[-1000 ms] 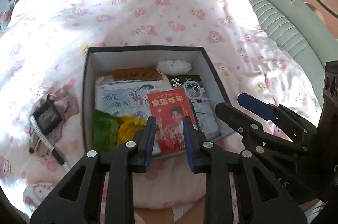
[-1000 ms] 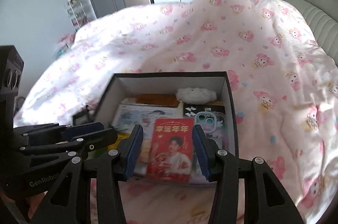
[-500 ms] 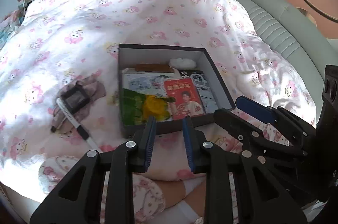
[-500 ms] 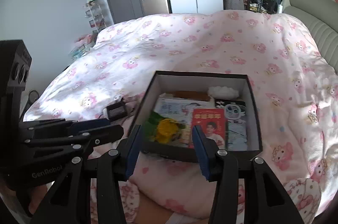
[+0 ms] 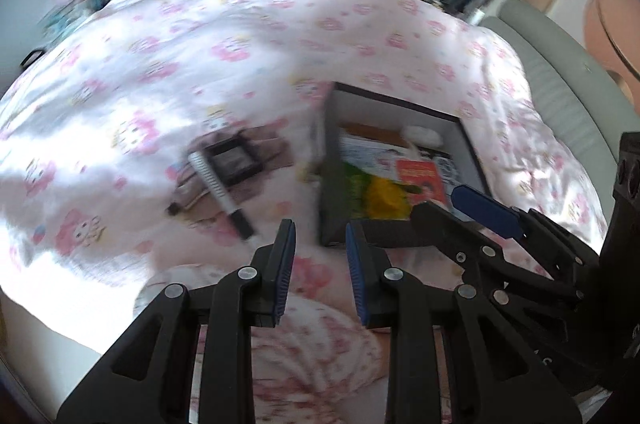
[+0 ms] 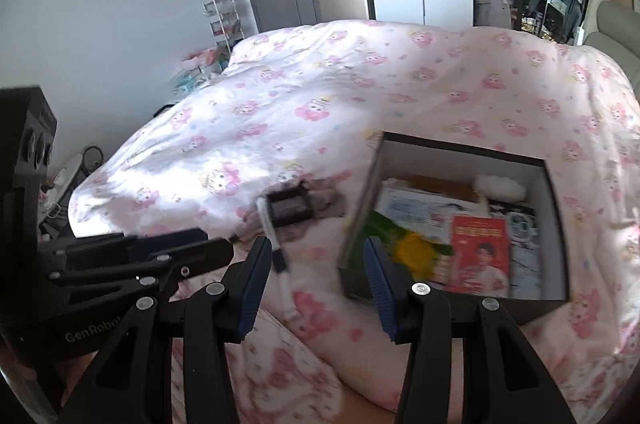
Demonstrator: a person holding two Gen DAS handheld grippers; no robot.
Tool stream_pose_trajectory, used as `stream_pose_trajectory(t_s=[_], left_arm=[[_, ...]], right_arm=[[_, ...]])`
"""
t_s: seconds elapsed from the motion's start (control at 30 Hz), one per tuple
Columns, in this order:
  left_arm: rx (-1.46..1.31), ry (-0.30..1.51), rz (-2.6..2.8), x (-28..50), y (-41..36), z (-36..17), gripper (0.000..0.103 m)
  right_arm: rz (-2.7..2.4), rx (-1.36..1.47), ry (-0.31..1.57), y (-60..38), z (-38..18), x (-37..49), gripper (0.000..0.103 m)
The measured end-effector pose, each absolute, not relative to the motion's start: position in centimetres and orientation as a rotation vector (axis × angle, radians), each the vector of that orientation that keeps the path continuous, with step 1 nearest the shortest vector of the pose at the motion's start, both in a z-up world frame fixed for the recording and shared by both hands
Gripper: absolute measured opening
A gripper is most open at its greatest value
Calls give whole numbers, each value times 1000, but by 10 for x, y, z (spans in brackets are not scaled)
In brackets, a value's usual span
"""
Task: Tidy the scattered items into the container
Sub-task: 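Move the right gripper back toward the white smartwatch on the sheet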
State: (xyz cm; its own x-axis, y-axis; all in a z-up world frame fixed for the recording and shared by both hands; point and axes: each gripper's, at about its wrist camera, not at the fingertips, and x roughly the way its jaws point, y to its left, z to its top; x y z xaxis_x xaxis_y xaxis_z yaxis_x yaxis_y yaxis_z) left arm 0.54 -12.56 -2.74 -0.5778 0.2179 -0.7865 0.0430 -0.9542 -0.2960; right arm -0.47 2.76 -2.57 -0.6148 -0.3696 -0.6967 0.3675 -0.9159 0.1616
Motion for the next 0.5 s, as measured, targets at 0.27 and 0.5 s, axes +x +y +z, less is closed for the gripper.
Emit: stream_pose_trajectory(t_s=[0.27,0.5], left_arm=[[-1492,-636,2641,-6,-187,-72,27],[-1594,-776,2641,-33,-237,-106,27]], right_arm=[[-2388,1167,-11,-29,-63,-31,44],[-2311,1265,31,-66,-96,-81,42]])
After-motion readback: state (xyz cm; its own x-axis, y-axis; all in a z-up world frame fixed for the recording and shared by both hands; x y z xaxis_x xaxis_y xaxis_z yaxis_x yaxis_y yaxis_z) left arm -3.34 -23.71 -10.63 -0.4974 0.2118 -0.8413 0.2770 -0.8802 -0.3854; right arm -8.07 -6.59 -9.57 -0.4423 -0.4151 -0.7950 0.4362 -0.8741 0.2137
